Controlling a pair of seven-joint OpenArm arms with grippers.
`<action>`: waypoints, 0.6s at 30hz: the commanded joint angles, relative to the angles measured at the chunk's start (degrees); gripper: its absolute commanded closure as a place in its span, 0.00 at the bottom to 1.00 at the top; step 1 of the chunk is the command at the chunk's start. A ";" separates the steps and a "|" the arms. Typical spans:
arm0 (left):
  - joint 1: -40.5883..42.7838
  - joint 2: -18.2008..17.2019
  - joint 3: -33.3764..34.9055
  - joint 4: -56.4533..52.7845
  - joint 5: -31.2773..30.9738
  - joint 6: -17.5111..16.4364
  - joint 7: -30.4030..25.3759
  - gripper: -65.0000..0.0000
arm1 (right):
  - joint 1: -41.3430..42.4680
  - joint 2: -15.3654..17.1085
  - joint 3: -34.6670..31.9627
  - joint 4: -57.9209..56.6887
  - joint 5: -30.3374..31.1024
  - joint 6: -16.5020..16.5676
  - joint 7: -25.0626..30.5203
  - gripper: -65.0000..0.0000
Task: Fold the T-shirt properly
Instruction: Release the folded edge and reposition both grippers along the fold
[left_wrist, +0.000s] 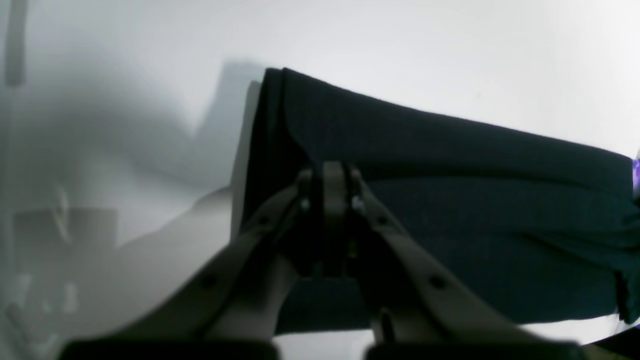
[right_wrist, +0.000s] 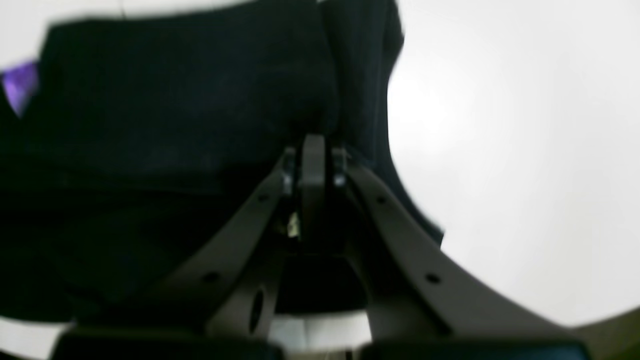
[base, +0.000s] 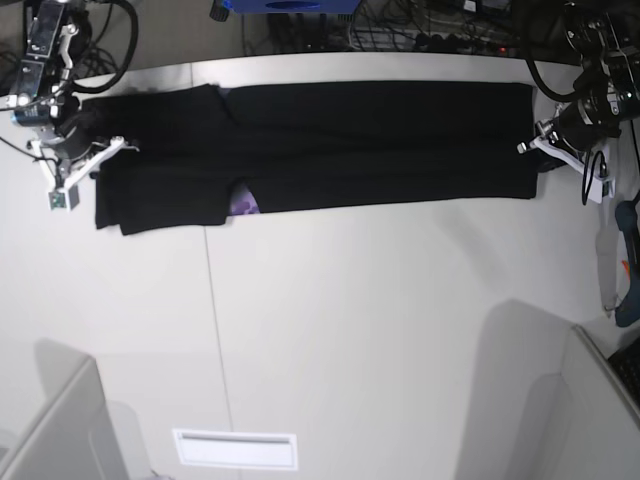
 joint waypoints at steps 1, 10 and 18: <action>0.19 -1.00 -0.42 0.87 -0.62 -0.27 -0.77 1.00 | -0.10 0.84 0.58 1.16 0.02 0.06 1.30 1.00; 1.77 -1.09 -0.15 0.78 -0.62 -0.27 -0.86 1.00 | -0.19 0.84 0.32 0.81 0.02 0.06 1.30 1.00; 2.56 -0.56 0.02 0.96 6.42 -0.18 -0.77 1.00 | -0.46 -0.57 0.58 0.81 -0.33 -0.03 -1.25 1.00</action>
